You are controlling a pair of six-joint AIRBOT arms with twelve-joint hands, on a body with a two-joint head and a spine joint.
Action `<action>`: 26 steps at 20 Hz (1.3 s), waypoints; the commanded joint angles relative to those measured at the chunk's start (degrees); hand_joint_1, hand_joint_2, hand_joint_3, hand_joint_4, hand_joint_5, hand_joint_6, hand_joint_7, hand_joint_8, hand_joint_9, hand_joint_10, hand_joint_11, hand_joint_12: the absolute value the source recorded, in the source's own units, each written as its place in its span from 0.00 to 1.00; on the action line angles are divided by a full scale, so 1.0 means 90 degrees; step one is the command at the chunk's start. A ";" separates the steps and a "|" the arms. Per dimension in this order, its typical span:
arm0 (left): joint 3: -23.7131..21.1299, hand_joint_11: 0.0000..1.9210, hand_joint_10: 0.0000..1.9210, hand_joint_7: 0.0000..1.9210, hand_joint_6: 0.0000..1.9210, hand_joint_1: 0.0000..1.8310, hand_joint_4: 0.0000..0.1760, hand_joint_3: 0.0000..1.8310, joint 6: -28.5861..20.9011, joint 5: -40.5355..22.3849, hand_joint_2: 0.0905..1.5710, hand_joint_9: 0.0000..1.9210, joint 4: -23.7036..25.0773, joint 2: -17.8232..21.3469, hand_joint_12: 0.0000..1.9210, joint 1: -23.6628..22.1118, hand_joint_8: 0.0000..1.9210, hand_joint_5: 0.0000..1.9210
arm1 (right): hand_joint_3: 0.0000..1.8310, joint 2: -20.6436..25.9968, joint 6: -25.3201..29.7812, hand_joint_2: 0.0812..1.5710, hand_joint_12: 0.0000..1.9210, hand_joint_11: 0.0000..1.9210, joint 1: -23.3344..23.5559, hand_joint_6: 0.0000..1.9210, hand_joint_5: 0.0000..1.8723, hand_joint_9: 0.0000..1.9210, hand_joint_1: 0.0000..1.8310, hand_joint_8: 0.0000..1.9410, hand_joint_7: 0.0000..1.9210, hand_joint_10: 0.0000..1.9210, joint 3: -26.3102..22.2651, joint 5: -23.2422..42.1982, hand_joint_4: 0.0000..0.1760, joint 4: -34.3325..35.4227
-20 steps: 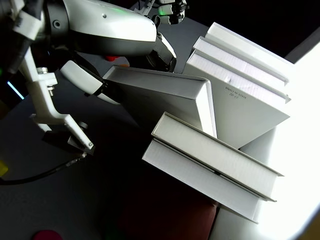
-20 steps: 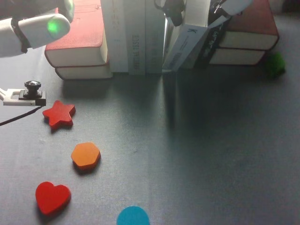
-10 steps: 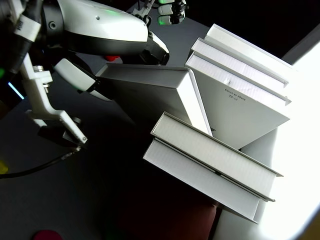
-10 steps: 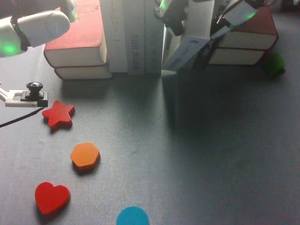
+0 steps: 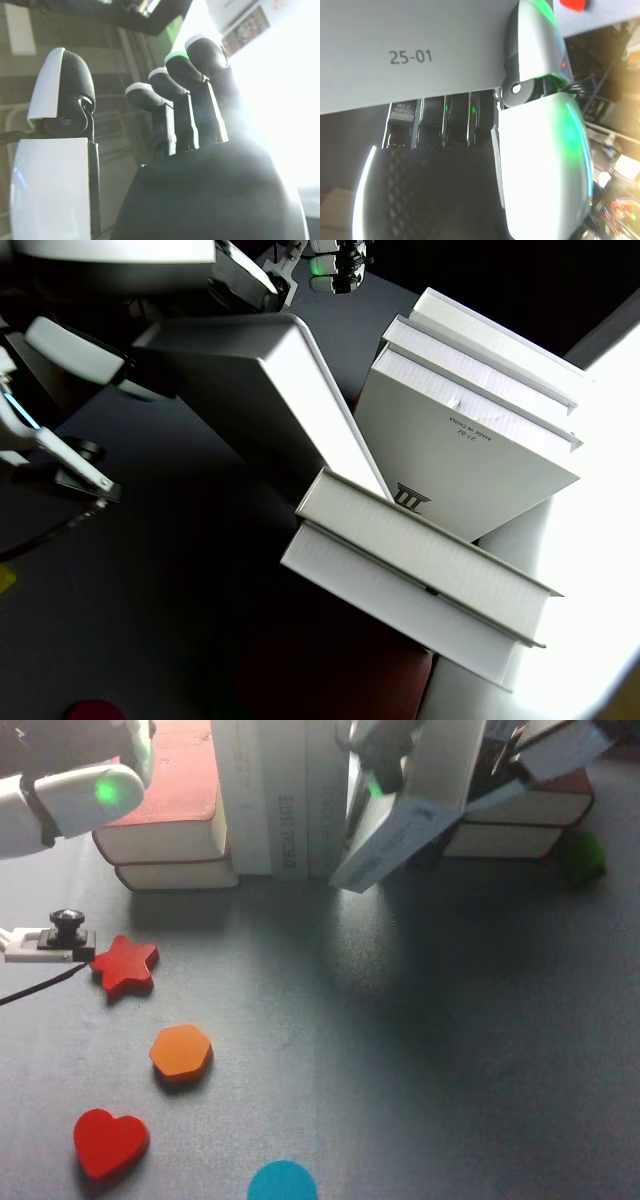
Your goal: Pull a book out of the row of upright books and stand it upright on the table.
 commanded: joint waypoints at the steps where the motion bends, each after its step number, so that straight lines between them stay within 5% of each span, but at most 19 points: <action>1: -0.0022 0.26 1.00 0.16 0.72 0.53 0.49 0.04 -0.0068 -0.0733 0.73 0.20 -0.0347 0.0034 1.00 -0.0018 1.00 0.40 | 0.00 0.0063 -0.0185 0.65 1.00 0.51 0.0088 0.38 0.61 0.52 0.65 0.88 0.54 1.00 -0.0065 -0.0117 0.00 0.0627; 2: -0.0040 0.27 1.00 0.18 0.71 0.53 0.50 0.04 -0.0068 -0.0743 0.73 0.21 -0.0358 0.0047 1.00 0.0006 1.00 0.40 | 0.00 0.0151 -0.0212 0.65 1.00 0.52 0.0114 0.38 0.61 0.53 0.65 0.89 0.54 1.00 -0.0119 -0.0066 0.00 0.0801; 3: -0.0062 0.27 1.00 0.19 0.71 0.53 0.65 0.04 -0.0068 -0.0752 0.73 0.22 -0.0371 0.0059 1.00 0.0028 1.00 0.40 | 0.00 0.0220 -0.0299 0.65 1.00 0.52 0.0122 0.38 0.61 0.53 0.65 0.89 0.54 1.00 -0.0166 -0.0015 0.00 0.1007; 4: -0.0078 0.25 1.00 0.16 0.90 0.58 0.14 0.01 -0.0068 -0.0764 0.66 0.20 -0.0396 0.0071 1.00 0.0053 1.00 0.30 | 0.00 0.0293 -0.0482 0.65 1.00 0.52 0.0122 0.38 0.61 0.53 0.65 0.89 0.54 1.00 -0.0227 0.0047 0.00 0.1227; 5: -0.0081 0.27 1.00 0.15 0.98 0.59 0.03 0.00 -0.0068 -0.0765 0.65 0.19 -0.0409 0.0068 1.00 0.0065 1.00 0.26 | 0.00 0.0355 -0.0599 0.65 1.00 0.52 0.0115 0.38 0.61 0.53 0.65 0.89 0.54 1.00 -0.0294 0.0066 0.00 0.1377; 6: -0.0084 0.27 1.00 0.13 0.80 0.55 0.00 0.04 -0.0068 -0.0766 0.73 0.18 -0.0409 0.0061 1.00 0.0065 1.00 0.35 | 0.00 0.0419 -0.0753 0.65 1.00 0.52 0.0099 0.38 0.61 0.53 0.65 0.89 0.54 1.00 -0.0367 0.0087 0.00 0.1588; 7: -0.0095 0.26 1.00 0.13 0.76 0.54 0.04 0.05 -0.0068 -0.0766 0.75 0.18 -0.0409 0.0064 1.00 0.0065 1.00 0.37 | 0.00 0.0458 -0.0872 0.65 1.00 0.52 0.0093 0.38 0.61 0.53 0.65 0.89 0.54 1.00 -0.0408 0.0141 0.00 0.1793; 9: -0.0116 0.27 1.00 0.16 0.73 0.53 0.29 0.04 -0.0068 -0.0769 0.74 0.19 -0.0434 0.0074 1.00 0.0100 1.00 0.39 | 0.00 0.0482 -0.1105 0.65 1.00 0.52 -0.0045 0.38 0.61 0.53 0.65 0.89 0.54 1.00 -0.0449 0.0269 0.00 0.2210; 12: -0.0173 0.25 1.00 0.17 0.73 0.53 0.39 0.04 -0.0068 -0.0790 0.74 0.18 -0.0459 0.0092 1.00 0.0162 1.00 0.40 | 0.00 0.0546 -0.1105 0.65 1.00 0.52 -0.0211 0.38 0.61 0.53 0.65 0.89 0.54 1.00 -0.0503 0.0346 0.00 0.2359; 13: -0.0179 0.27 1.00 0.18 0.92 0.57 0.19 0.01 -0.0068 -0.0802 0.66 0.19 -0.0475 0.0091 1.00 0.0181 1.00 0.31 | 0.00 0.0587 -0.1105 0.65 1.00 0.52 -0.0244 0.38 0.61 0.53 0.65 0.89 0.54 1.00 -0.0543 0.0367 0.00 0.2371; 14: -0.0180 0.26 1.00 0.18 0.98 0.57 0.16 0.00 -0.0068 -0.0804 0.65 0.19 -0.0484 0.0090 1.00 0.0187 1.00 0.27 | 0.00 0.0612 -0.1105 0.65 1.00 0.52 -0.0245 0.38 0.61 0.53 0.65 0.89 0.54 1.00 -0.0572 0.0381 0.00 0.2375; 15: -0.0182 0.27 1.00 0.18 0.99 0.58 0.12 0.00 -0.0068 -0.0806 0.64 0.21 -0.0485 0.0090 1.00 0.0188 1.00 0.26 | 0.00 0.0632 -0.1105 0.65 1.00 0.52 -0.0245 0.38 0.61 0.53 0.65 0.89 0.54 1.00 -0.0598 0.0401 0.00 0.2386; 16: -0.0183 0.28 1.00 0.19 0.81 0.54 0.26 0.08 -0.0068 -0.0805 0.71 0.21 -0.0485 0.0089 1.00 0.0188 1.00 0.35 | 0.00 0.0641 -0.1105 0.65 1.00 0.52 -0.0245 0.38 0.61 0.53 0.65 0.89 0.54 1.00 -0.0613 0.0458 0.00 0.2422; 17: -0.0182 0.28 1.00 0.19 0.76 0.54 0.00 0.09 -0.0068 -0.0803 0.72 0.22 -0.0484 0.0085 1.00 0.0188 1.00 0.37 | 0.00 0.0641 -0.1105 0.65 1.00 0.52 -0.0245 0.38 0.61 0.53 0.65 0.89 0.54 1.00 -0.0617 0.0506 0.00 0.2460; 20: -0.0177 0.30 1.00 0.16 0.80 0.54 0.00 0.22 -0.0068 -0.0792 0.66 0.20 -0.0477 0.0053 1.00 0.0167 1.00 0.36 | 0.00 0.0622 -0.1105 0.65 1.00 0.52 -0.0264 0.38 0.61 0.53 0.65 0.89 0.54 1.00 -0.0624 0.0560 0.00 0.2592; 21: -0.0179 0.30 1.00 0.17 0.96 0.59 0.00 0.15 -0.0068 -0.0781 0.59 0.20 -0.0459 0.0052 1.00 0.0150 1.00 0.27 | 0.00 0.0617 -0.1105 0.65 1.00 0.52 -0.0294 0.38 0.61 0.53 0.65 0.89 0.54 1.00 -0.0618 0.0588 0.00 0.2690; 22: -0.0185 0.29 1.00 0.16 0.99 0.60 0.00 0.09 -0.0068 -0.0775 0.60 0.19 -0.0451 0.0057 1.00 0.0145 1.00 0.24 | 0.00 0.0602 -0.1166 0.65 1.00 0.52 -0.0338 0.38 0.61 0.53 0.65 0.89 0.54 1.00 -0.0605 0.0620 0.00 0.2842; 26: -0.0210 0.29 1.00 0.17 0.98 0.60 0.00 0.04 -0.0068 -0.0785 0.62 0.19 -0.0452 0.0076 1.00 0.0169 1.00 0.23 | 0.00 0.0513 -0.1639 0.65 1.00 0.52 -0.0735 0.38 0.61 0.53 0.65 0.89 0.54 1.00 -0.0575 0.0877 0.00 0.3638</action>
